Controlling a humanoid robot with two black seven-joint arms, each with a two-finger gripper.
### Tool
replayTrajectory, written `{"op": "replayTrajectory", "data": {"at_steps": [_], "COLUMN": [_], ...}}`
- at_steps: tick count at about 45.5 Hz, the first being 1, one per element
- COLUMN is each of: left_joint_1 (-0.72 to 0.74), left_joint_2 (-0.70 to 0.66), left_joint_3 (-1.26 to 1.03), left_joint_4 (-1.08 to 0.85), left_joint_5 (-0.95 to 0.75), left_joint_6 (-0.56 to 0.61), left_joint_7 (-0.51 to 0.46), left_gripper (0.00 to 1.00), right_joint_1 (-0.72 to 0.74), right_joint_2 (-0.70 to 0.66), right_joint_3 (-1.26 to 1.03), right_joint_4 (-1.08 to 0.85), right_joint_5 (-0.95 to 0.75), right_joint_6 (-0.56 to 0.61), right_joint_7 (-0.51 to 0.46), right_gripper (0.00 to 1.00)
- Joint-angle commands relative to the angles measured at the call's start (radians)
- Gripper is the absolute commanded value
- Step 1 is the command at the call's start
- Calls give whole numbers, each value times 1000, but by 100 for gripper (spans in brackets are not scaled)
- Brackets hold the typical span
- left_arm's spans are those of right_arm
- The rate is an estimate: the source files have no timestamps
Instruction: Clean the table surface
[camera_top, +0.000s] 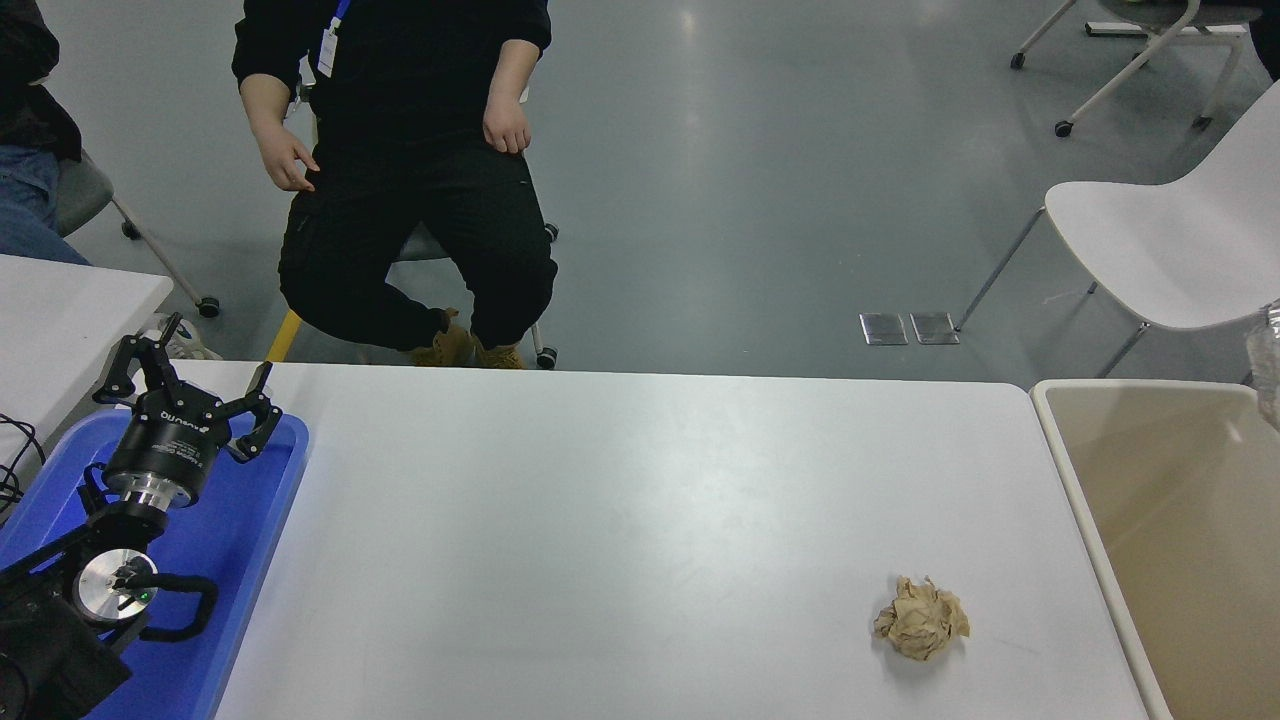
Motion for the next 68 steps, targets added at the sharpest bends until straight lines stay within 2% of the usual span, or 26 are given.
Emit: {"op": "replayTrajectory", "data": {"at_steps": [1, 50, 62, 66, 68], "left_joint_1": [0, 0, 0, 0, 0], "left_joint_2": [0, 0, 0, 0, 1], "left_joint_3": [0, 0, 0, 0, 0], "left_joint_4": [0, 0, 0, 0, 0], "left_joint_5": [0, 0, 0, 0, 0], "left_joint_6": [0, 0, 0, 0, 0], "left_joint_7": [0, 0, 0, 0, 0], "left_gripper": [100, 100, 100, 100, 100], "right_joint_1": [-73, -177, -179, -179, -180], "right_joint_2": [37, 113, 115, 115, 115], "right_joint_3": [-20, -31, -30, -30, -28], "right_joint_4": [1, -4, -2, -1, -1], "right_joint_5": [-5, -5, -3, -3, -3], "right_joint_6": [-9, -15, -48, -71, -76], "right_joint_7": [-2, 4, 4, 4, 4], "right_gripper": [0, 0, 0, 25, 41]}}
